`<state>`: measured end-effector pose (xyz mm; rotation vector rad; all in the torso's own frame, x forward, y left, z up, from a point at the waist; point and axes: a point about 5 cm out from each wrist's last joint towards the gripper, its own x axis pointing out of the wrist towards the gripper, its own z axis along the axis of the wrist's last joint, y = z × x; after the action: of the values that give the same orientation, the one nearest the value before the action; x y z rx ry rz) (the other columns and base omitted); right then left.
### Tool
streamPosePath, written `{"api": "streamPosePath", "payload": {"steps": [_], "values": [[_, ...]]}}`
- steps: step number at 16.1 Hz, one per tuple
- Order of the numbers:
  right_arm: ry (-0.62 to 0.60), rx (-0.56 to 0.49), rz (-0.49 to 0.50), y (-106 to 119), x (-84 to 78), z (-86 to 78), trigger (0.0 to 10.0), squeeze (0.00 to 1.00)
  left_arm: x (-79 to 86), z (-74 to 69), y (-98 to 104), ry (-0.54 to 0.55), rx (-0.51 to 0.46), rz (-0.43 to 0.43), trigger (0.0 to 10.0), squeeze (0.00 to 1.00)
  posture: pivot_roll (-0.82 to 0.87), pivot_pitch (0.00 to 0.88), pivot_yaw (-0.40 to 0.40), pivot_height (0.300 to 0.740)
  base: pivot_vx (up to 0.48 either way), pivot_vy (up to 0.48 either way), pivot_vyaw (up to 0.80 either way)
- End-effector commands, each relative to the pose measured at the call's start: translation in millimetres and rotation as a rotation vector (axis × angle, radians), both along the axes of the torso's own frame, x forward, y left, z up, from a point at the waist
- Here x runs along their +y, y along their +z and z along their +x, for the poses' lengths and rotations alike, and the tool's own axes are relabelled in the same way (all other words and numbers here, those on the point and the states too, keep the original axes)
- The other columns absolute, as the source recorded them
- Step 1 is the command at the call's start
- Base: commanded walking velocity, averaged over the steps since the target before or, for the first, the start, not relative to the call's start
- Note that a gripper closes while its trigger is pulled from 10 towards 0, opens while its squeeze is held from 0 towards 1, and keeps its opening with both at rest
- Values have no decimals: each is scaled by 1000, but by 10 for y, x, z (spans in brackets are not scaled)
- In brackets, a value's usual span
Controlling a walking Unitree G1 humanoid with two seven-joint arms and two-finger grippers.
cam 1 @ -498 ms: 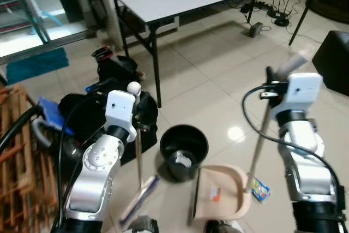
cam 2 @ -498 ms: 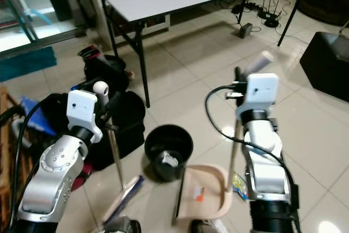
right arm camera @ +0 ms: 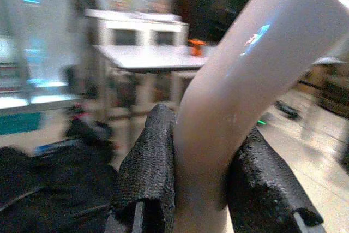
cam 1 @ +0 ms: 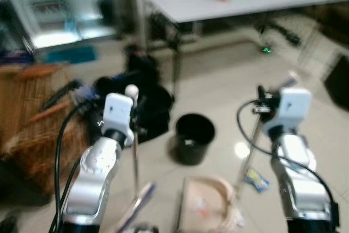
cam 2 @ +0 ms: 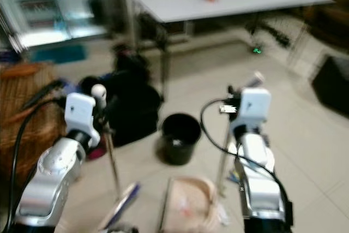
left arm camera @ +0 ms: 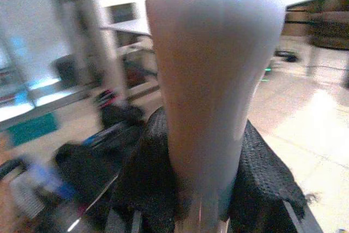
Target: Sweep floor
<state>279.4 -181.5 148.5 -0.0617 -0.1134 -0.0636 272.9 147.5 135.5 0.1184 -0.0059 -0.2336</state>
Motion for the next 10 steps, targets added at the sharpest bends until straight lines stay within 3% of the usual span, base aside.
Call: {"api": "streamPosePath", "payload": {"steps": [1, 7, 10], "values": [[15, 3, 28, 21, 56, -4, 10000, 0, 37, 9, 56, 22, -25, 21, 10000, 0, 17, 0, 9, 740, 0, 0, 0], [2, 64, 52, -64, 88, -76, 10000, 0, 49, -32, 30, 23, 8, 5, 10000, 0, 24, 0, 7, 740, 0, 0, 0], [-1, 75, 65, -76, 85, -93, 10000, 0, 66, -29, 34, 29, 17, 3, 10000, 0, 23, 0, 10, 740, 0, 0, -483]]}}
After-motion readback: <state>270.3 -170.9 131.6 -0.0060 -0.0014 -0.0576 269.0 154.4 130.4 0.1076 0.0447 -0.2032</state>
